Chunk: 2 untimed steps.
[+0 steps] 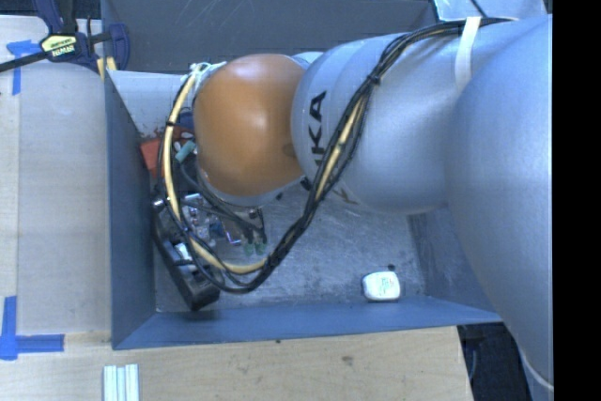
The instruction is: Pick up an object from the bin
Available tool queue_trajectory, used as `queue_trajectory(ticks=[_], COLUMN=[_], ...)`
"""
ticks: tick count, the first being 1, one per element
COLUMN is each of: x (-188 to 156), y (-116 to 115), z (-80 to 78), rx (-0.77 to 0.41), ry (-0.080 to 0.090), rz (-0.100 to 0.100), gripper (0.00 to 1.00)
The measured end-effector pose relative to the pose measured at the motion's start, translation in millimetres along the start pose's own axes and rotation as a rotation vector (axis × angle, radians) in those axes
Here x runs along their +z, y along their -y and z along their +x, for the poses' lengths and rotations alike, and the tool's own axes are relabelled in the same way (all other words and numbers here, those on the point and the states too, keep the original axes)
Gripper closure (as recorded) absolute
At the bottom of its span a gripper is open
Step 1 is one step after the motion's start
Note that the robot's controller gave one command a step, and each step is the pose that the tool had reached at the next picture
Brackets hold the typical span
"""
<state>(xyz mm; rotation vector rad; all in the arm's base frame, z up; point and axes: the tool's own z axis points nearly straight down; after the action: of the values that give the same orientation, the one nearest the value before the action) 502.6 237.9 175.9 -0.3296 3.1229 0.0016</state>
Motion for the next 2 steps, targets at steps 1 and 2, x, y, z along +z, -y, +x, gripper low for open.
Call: queue_trajectory(ticks=[1,2], x=[-47.4,-44.3], y=[15.4,15.0], z=[-8.5,-7.4], rx=[-0.002,-0.002], ry=[0.007,0.001], rz=[0.0,0.0], gripper=[1.0,0.0])
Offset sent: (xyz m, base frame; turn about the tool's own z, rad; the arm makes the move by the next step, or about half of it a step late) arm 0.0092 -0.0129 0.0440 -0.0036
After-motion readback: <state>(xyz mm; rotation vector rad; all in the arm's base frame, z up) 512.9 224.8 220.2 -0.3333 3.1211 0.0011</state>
